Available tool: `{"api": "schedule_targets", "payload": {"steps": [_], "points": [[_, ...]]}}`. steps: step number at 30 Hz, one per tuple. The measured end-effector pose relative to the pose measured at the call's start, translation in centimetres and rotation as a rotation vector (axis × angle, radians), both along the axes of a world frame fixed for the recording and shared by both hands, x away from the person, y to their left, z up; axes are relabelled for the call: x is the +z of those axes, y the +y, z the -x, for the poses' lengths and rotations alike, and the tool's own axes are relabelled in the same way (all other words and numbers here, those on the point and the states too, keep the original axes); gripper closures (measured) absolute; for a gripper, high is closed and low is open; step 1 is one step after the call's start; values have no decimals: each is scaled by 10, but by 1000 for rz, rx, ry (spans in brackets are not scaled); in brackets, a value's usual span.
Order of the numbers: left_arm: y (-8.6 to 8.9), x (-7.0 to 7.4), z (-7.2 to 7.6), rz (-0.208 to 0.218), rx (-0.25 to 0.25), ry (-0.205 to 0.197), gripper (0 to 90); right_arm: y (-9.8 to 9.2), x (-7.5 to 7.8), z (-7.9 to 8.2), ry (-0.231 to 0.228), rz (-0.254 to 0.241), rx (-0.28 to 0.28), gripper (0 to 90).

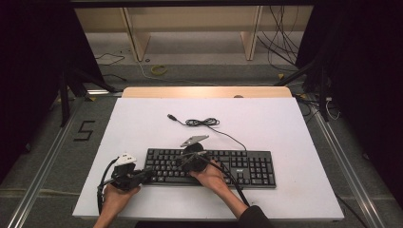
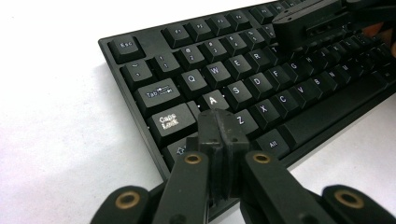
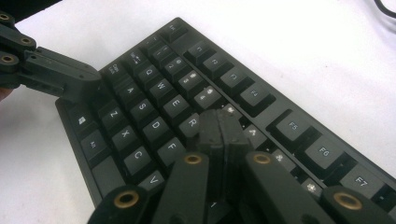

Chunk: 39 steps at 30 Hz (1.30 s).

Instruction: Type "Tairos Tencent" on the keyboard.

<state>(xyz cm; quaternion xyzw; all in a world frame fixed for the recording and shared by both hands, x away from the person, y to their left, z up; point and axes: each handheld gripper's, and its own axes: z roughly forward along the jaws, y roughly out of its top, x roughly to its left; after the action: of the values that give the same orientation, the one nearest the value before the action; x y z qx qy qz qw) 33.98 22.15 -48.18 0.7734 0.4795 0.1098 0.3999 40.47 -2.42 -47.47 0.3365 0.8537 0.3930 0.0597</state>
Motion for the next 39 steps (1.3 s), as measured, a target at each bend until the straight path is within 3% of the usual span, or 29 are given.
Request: {"api": "schedule_targets", "payload": {"steps": [39], "points": [[-3, -2, -1, -21, -10, 5, 891, 4, -4, 1, -2, 22, 1, 900]]}}
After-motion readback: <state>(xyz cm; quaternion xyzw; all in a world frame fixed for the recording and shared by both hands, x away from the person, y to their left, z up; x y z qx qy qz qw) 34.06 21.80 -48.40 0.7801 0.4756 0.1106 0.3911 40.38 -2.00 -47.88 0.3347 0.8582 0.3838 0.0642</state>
